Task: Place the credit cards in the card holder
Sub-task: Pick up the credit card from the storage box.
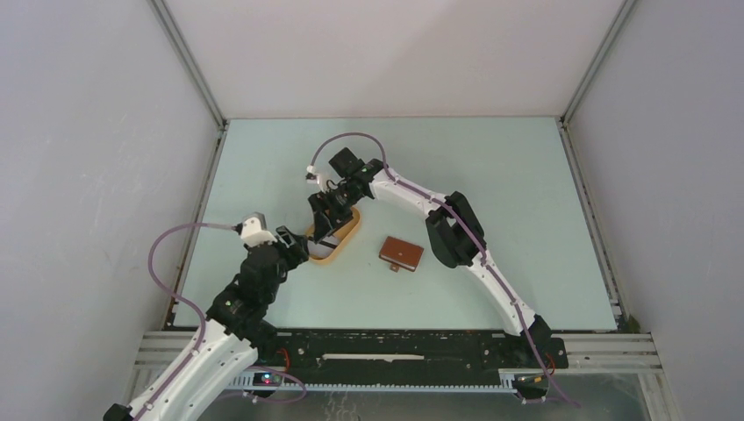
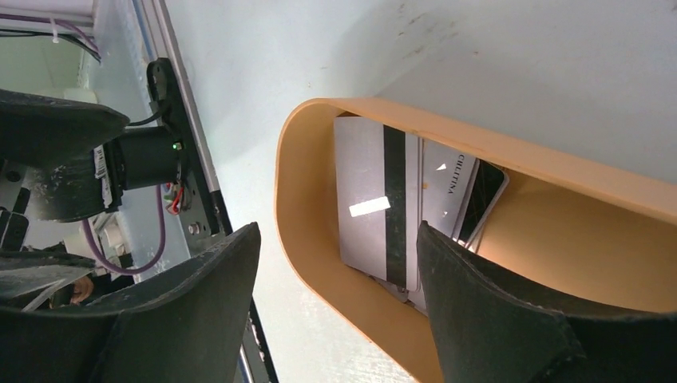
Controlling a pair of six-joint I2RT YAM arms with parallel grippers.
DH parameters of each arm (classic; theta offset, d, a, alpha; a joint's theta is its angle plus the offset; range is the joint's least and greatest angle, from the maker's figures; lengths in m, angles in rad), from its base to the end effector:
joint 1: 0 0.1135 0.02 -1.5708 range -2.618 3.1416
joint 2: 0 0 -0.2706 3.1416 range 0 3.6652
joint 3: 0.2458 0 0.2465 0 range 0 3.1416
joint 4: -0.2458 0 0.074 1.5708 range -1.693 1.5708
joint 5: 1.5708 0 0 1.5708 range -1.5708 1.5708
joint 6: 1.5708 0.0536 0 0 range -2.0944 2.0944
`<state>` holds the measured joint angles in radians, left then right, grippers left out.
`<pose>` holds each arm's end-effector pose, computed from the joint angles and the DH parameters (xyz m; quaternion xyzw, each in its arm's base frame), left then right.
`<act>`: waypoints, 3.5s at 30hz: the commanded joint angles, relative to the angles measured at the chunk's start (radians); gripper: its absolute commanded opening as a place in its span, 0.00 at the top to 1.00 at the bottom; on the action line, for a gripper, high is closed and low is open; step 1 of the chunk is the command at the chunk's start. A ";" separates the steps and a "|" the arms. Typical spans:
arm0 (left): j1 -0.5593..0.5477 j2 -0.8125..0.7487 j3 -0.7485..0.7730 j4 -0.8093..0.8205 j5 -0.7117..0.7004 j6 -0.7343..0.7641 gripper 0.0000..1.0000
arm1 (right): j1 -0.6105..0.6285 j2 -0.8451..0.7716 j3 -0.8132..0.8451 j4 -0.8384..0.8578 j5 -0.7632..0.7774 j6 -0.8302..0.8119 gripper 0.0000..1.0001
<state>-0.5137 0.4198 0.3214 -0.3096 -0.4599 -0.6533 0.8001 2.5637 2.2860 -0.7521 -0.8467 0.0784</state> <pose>0.1238 -0.0425 0.2116 -0.1816 0.8030 -0.1357 0.5512 0.3539 0.4221 0.1596 -0.4129 0.7832 0.4619 0.0521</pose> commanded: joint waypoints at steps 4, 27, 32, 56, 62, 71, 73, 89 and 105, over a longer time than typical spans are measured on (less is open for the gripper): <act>0.007 -0.013 -0.033 0.009 0.005 -0.009 0.34 | 0.002 -0.042 0.017 -0.015 0.128 -0.046 0.19; 0.007 0.200 -0.125 0.141 0.009 -0.204 0.37 | 0.019 0.030 0.015 -0.014 0.030 0.029 0.23; 0.009 0.261 -0.115 0.172 -0.003 -0.212 0.43 | 0.013 0.040 0.010 0.001 -0.009 0.065 0.25; 0.017 0.284 -0.108 0.201 -0.012 -0.186 0.62 | 0.000 0.021 -0.059 0.141 -0.224 0.254 0.37; 0.018 0.276 -0.112 0.205 -0.010 -0.178 0.64 | 0.002 0.022 -0.059 0.149 -0.231 0.262 0.49; 0.021 0.270 -0.114 0.208 -0.008 -0.170 0.64 | 0.004 0.023 -0.051 0.124 -0.211 0.251 0.59; 0.021 0.270 -0.113 0.209 -0.008 -0.168 0.64 | 0.004 0.020 -0.044 0.107 -0.202 0.233 0.67; 0.030 0.269 -0.113 0.219 -0.001 -0.156 0.64 | 0.014 -0.007 -0.020 -0.011 -0.132 0.114 0.50; 0.035 0.258 -0.134 0.248 0.022 -0.155 0.65 | 0.036 0.056 -0.002 0.083 -0.201 0.225 0.43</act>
<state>-0.4854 0.6930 0.2104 -0.1226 -0.4408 -0.8276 0.8162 2.6064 2.2375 -0.6998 -1.0241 0.2703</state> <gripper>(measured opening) 0.352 0.556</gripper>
